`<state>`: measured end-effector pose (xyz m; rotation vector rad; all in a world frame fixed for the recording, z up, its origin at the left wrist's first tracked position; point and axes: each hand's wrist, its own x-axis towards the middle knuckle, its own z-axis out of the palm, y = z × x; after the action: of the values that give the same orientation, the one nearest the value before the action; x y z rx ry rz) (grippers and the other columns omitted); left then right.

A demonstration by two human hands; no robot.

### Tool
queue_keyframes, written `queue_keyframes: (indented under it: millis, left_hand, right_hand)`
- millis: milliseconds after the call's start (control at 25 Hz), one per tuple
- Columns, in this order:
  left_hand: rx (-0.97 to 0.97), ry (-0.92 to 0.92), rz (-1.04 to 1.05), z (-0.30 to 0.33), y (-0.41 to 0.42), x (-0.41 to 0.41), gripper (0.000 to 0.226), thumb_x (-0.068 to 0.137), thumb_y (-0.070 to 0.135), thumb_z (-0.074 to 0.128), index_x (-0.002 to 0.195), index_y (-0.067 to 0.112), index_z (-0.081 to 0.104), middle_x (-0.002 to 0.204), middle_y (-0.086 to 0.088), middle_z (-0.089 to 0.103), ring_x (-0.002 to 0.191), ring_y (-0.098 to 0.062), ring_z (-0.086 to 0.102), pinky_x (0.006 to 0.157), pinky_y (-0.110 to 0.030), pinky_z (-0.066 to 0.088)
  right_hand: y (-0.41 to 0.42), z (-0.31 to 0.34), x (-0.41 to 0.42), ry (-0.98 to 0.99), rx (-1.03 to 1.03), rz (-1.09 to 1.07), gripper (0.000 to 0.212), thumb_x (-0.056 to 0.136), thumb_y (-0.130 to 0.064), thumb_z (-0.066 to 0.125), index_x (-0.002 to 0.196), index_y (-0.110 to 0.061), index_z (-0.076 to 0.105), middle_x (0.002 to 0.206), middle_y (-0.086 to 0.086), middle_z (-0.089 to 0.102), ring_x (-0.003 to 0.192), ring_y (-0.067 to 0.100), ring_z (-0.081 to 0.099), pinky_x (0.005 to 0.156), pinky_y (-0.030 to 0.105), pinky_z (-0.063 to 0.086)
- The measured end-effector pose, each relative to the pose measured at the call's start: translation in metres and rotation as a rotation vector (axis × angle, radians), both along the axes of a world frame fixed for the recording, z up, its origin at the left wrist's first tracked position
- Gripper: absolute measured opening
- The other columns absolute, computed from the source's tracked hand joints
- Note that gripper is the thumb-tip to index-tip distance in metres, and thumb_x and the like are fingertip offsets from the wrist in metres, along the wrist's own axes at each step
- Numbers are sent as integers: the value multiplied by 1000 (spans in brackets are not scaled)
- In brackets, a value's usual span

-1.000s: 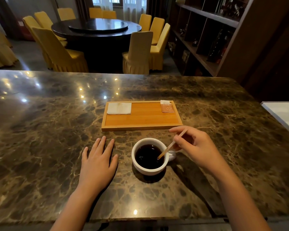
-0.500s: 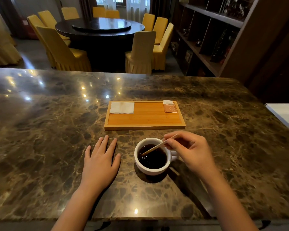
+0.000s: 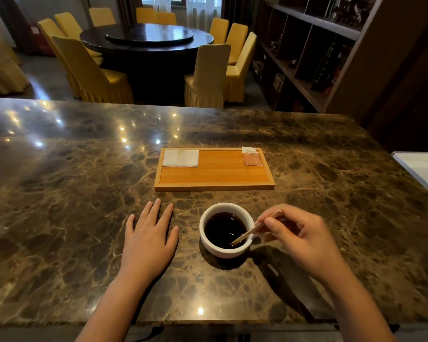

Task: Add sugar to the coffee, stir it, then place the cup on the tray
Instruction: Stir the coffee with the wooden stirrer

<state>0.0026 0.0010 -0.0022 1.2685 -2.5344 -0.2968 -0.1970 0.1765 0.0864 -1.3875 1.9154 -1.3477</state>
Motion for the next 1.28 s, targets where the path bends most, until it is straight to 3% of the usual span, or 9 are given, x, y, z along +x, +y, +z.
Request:
queue_keyframes:
  millis: [80, 280, 440, 520, 720, 800, 920, 1080, 1280]
  left_hand:
    - [6, 1, 0, 0, 0, -1, 52, 92, 44, 28, 140, 28, 20, 152, -4, 14, 138, -16, 3, 112, -47, 2]
    - [3, 0, -10, -1, 0, -1, 57, 87, 48, 21, 140, 27, 21, 151, -4, 15, 138, -16, 5, 111, -47, 2]
    - [-4, 0, -13, -1, 0, 0, 59, 85, 48, 21, 140, 27, 22, 151, -5, 17, 138, -16, 6, 111, -47, 3]
    - [-1, -4, -13, -1, 0, 0, 56, 87, 48, 21, 140, 28, 20, 151, -4, 15, 138, -16, 5, 111, -47, 2]
    - [4, 12, -17, 0, 0, 0, 52, 92, 42, 32, 140, 27, 20, 151, -5, 15, 138, -17, 5, 112, -48, 3]
    - [7, 7, -18, 0, 0, 0, 52, 92, 42, 31, 140, 27, 20, 152, -4, 14, 138, -16, 4, 112, -48, 3]
    - [-3, 12, -17, 0, 1, 0, 51, 92, 43, 28, 140, 27, 20, 151, -5, 15, 138, -16, 5, 112, -48, 3]
    - [-2, 10, -18, -1, 1, 0, 51, 93, 43, 30, 140, 27, 20, 151, -5, 15, 138, -17, 5, 111, -48, 3]
    - [6, 7, -15, 0, 0, -1, 52, 93, 42, 32, 140, 27, 19, 152, -4, 14, 138, -17, 4, 111, -47, 2]
  right_hand:
    - [-1, -7, 6, -176, -48, 2, 19, 86, -4, 57, 84, -16, 71, 83, 7, 73, 77, 18, 71, 66, 28, 58]
    - [-10, -19, 17, -280, -173, -15, 17, 83, -12, 57, 86, -19, 72, 91, 1, 73, 85, 18, 71, 65, 25, 58]
    - [-14, -24, 13, -168, -212, -82, 11, 87, -21, 60, 90, -22, 71, 92, 0, 71, 86, 19, 69, 69, 35, 59]
    - [-9, -25, 10, -46, -203, -103, 17, 86, -30, 54, 92, -24, 69, 90, 1, 70, 84, 21, 68, 71, 39, 58]
    - [0, -17, 9, 87, -159, -108, 19, 85, -33, 45, 86, -25, 63, 81, -6, 66, 78, 15, 66, 63, 20, 54]
    - [2, -17, 10, 60, -143, -104, 14, 87, -29, 50, 84, -24, 63, 78, -6, 66, 77, 13, 66, 62, 18, 54]
    - [3, -19, 13, -48, -139, -78, 16, 90, -15, 52, 83, -22, 64, 83, -1, 67, 75, 15, 67, 64, 26, 57]
    - [-4, -24, 21, -179, -171, -23, 15, 86, -16, 53, 85, -21, 68, 85, 1, 70, 77, 19, 69, 69, 33, 59]
    - [-18, -28, 23, -199, -239, -68, 17, 86, -16, 55, 90, -19, 70, 90, 1, 71, 84, 20, 69, 73, 34, 59]
